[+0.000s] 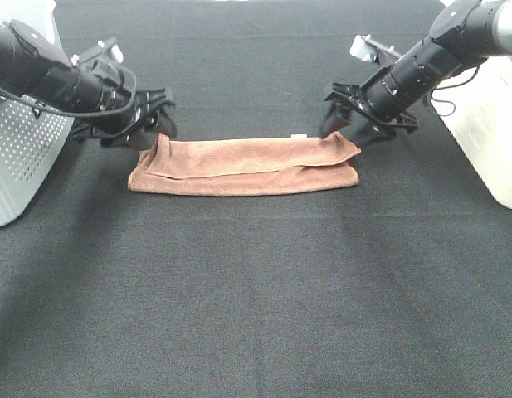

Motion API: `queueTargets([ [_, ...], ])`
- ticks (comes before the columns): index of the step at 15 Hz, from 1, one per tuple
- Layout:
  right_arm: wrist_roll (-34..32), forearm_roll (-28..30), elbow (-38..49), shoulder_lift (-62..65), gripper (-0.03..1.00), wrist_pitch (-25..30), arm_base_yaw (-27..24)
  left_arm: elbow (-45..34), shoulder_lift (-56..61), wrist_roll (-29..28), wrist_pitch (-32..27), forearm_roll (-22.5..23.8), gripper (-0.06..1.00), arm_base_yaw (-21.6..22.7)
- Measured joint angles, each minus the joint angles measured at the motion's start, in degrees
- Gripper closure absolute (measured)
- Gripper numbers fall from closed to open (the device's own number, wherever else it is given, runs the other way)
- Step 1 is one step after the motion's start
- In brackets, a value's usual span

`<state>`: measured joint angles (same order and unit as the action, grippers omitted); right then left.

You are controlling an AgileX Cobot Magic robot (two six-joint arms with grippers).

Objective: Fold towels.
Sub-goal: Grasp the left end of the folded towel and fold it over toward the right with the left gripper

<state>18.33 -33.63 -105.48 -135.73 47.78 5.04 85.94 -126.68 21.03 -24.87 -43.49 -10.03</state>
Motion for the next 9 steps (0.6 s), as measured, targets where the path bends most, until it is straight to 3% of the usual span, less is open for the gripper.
queueTargets([
  [1,-2.01,2.29,0.0,0.63,0.23,0.97,-0.06,0.0,0.34,-3.09,-0.86,4.13,0.36,0.0],
  [2,-2.01,2.29,0.0,0.63,0.23,0.97,-0.06,0.0,0.34,-3.09,-0.86,4.13,0.36,0.0],
  [3,-3.9,4.24,0.0,1.26,0.22,1.95,-0.23,0.0,0.74,-9.05,-2.46,11.92,0.35,0.0],
  [5,-6.93,6.36,0.0,1.89,0.21,4.7,-1.6,0.0,0.86,-17.48,-4.01,19.88,0.31,0.0],
  [7,-7.45,7.62,0.0,1.89,0.21,5.27,-2.12,0.0,0.17,-21.03,-3.9,21.54,0.27,0.0],
  [9,-7.51,7.62,0.0,1.89,0.21,5.73,-2.06,0.0,-1.95,-21.66,-3.78,19.6,0.27,0.0],
])
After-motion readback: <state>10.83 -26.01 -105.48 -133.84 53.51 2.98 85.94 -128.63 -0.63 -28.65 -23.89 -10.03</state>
